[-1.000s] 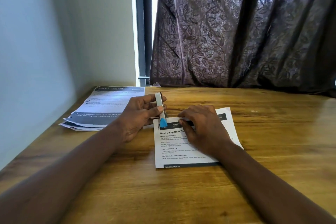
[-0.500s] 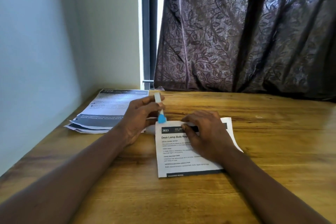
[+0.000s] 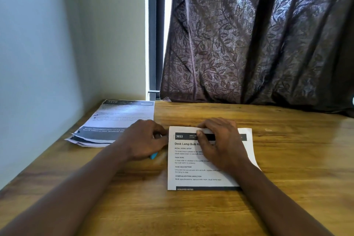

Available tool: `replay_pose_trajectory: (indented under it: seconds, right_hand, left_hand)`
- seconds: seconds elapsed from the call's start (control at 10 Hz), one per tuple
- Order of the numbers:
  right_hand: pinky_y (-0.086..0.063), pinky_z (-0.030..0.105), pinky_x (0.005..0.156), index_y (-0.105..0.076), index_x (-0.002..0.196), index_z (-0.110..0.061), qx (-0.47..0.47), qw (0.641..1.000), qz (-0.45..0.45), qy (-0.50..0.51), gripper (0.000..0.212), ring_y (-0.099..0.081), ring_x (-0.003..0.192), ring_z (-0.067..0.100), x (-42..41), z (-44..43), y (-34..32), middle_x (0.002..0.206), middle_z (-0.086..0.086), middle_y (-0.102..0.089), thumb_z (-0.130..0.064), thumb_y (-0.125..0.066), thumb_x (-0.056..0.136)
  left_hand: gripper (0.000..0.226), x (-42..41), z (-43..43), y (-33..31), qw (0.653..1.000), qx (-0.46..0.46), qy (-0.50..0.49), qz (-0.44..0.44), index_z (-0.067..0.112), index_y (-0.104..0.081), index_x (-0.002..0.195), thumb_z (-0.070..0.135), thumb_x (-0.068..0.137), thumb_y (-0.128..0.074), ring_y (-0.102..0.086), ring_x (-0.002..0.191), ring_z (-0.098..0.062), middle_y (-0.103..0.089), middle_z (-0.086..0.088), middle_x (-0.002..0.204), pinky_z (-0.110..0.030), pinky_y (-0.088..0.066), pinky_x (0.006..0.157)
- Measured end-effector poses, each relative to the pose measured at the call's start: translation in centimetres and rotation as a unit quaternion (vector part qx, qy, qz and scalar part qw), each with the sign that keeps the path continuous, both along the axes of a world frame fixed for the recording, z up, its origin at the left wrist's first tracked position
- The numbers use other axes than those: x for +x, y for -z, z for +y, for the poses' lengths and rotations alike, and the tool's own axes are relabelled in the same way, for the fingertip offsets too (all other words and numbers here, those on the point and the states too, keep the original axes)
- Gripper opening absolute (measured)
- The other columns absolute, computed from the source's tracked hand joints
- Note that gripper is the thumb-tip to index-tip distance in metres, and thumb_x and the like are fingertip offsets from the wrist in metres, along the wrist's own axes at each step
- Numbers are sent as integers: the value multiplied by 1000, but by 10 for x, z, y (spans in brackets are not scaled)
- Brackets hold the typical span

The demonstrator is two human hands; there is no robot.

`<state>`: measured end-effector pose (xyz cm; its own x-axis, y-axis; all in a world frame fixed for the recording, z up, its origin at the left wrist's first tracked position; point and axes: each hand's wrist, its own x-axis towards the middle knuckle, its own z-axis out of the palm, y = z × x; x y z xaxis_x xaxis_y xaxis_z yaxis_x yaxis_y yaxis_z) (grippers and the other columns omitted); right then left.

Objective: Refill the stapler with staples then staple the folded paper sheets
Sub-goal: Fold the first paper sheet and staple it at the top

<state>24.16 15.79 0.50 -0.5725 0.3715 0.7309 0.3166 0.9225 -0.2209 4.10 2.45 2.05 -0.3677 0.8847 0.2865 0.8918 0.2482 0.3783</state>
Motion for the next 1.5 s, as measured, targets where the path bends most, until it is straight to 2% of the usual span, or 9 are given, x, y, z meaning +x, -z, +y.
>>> replay_pose_trajectory:
  seconds: [0.1, 0.3, 0.4, 0.6, 0.7, 0.9, 1.1, 1.3, 1.5]
  right_hand:
    - [-42, 41, 92, -67, 94, -25, 3, 1000, 16, 12, 19, -59, 89, 11, 0, 3, 0, 90, -13, -67, -36, -52, 93]
    - [-40, 43, 92, -68, 99, -22, 50, 995, 77, 46, 21, -60, 92, 18, 4, 4, -4, 95, -7, -67, -35, -53, 95]
    - [-35, 43, 94, -65, 116, -25, 76, 985, 115, 107, 27, -53, 102, 19, 11, 4, -11, 109, -4, -62, -38, -53, 95]
    - [-35, 49, 98, -42, 144, -17, -102, 944, 212, 231, 53, -44, 121, 31, 28, 19, -11, 135, 11, -49, -44, -45, 98]
    - [-36, 46, 101, -36, 146, -18, -195, 946, 46, 256, 56, -43, 126, 31, 28, 28, -3, 138, 12, -47, -47, -46, 98]
    - [-33, 46, 108, -41, 137, -17, -237, 940, -105, 220, 50, -39, 129, 31, 22, 32, 5, 140, 11, -44, -47, -45, 97]
    - [-30, 47, 111, -34, 145, -10, -224, 938, -156, 216, 60, -38, 130, 33, 21, 32, 7, 140, 13, -45, -43, -45, 96]
    - [-27, 49, 109, -41, 136, -7, -228, 941, -143, 204, 50, -38, 127, 35, 24, 38, 7, 135, 15, -46, -38, -45, 97]
    - [-27, 49, 109, -42, 137, -8, -256, 936, -149, 191, 47, -38, 126, 34, 31, 36, 6, 136, 15, -45, -33, -44, 98]
  left_hand:
    - [63, 5, -6, -1, 994, 85, -4, -72, 41, -74, 84, 83, 89, -27, -67, 84, -4, -74, 18, 90, -38, -57, 80]
    - [11, 22, -10, -3, 971, 107, 94, -191, 21, -77, 102, 25, 93, -72, -75, 93, -5, -79, 14, 102, -28, -60, 79]
    - [7, 25, -12, -9, 952, 188, 62, -236, 14, -76, 94, 11, 94, -70, -75, 83, -2, -81, 9, 93, -18, -56, 71]
    - [20, 18, 2, -36, 914, 347, -43, -208, 21, -71, 79, 9, 94, -70, -60, 52, 0, -73, 16, 65, -25, -47, 59]
    - [10, 15, 30, -49, 903, 364, -66, -220, 12, -73, 84, 10, 94, -71, -64, 56, 3, -74, 10, 74, -26, -51, 64]
    - [16, 25, 112, -60, 872, 315, -81, -367, 13, -72, 75, 7, 90, -74, -58, 53, -12, -73, -11, 75, -18, -40, 42]
    - [6, 45, 192, -67, 892, 210, -109, -384, 7, -76, 94, 11, 90, -74, -52, 54, -13, -72, -8, 79, -25, -45, 51]
    - [12, 49, 244, -49, 962, 58, -110, -242, 6, -76, 95, 15, 94, -68, -53, 64, -21, -71, -13, 86, -26, -38, 54]
    - [22, 45, 256, -18, 979, -11, -185, -85, 23, -79, 91, 38, 75, -80, -69, 110, -26, -75, -5, 112, -32, -55, 91]
